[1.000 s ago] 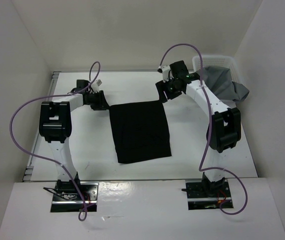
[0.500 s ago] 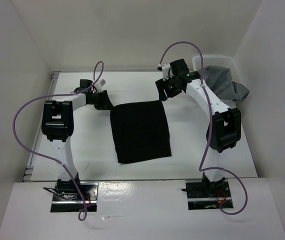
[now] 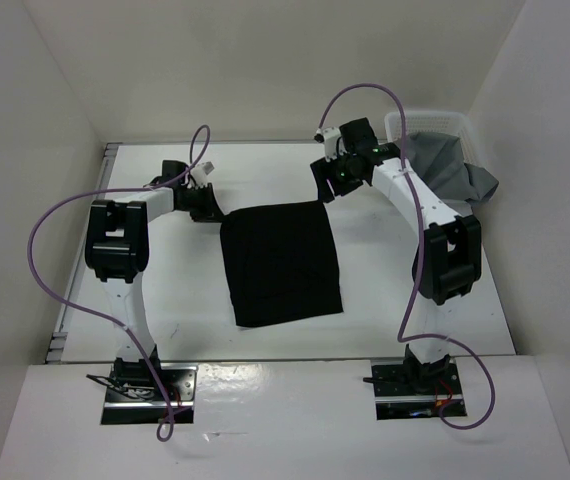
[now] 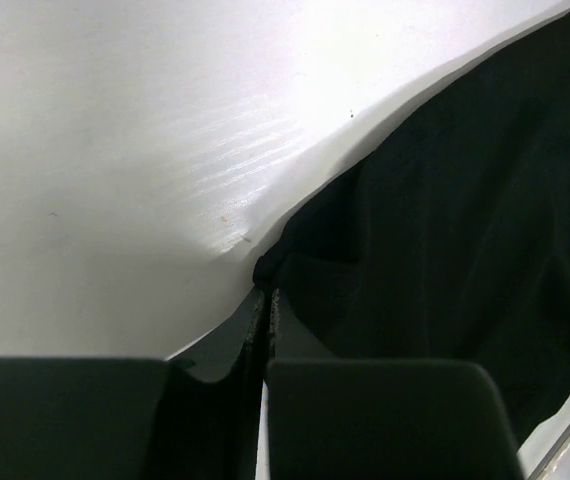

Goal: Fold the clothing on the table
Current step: Fold the skirt

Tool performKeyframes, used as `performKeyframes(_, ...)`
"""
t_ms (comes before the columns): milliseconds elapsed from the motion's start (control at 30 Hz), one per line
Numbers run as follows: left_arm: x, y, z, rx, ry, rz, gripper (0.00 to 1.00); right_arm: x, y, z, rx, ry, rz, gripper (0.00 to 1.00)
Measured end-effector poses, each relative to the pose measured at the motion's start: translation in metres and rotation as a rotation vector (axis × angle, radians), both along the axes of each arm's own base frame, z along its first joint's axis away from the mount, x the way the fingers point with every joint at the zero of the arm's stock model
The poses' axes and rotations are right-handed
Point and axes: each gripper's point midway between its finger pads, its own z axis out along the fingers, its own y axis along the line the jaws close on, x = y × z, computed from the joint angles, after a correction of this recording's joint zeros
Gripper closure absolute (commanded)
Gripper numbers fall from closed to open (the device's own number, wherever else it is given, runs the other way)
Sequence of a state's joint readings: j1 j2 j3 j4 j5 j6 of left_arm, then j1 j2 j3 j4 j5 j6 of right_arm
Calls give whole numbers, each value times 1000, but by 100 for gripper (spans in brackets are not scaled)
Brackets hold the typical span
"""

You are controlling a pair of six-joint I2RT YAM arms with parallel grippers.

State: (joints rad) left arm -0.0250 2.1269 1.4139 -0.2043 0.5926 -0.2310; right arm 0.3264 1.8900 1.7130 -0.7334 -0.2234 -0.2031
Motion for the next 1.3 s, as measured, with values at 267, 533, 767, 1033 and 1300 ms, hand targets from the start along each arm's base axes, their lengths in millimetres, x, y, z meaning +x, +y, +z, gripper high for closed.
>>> performKeyframes(267, -1, 10, 5, 73, -13, 5, 100, 8, 4, -32, 12, 66, -10, 34)
performKeyframes(533, 1, 15, 33, 115, -68, -7, 98, 23, 6, -76, 35, 138, -38, 38)
performKeyframes(767, -3, 16, 32, 130, -62, -26, 96, 40, 11, -82, 53, 106, -42, 41)
performKeyframes(1033, -9, 10, 30, 140, -52, -57, 96, 52, 19, -101, 74, 125, -37, 42)
performKeyframes(1300, -14, -1, 28, 148, -53, -99, 96, 59, 20, -104, 81, 123, -41, 42)
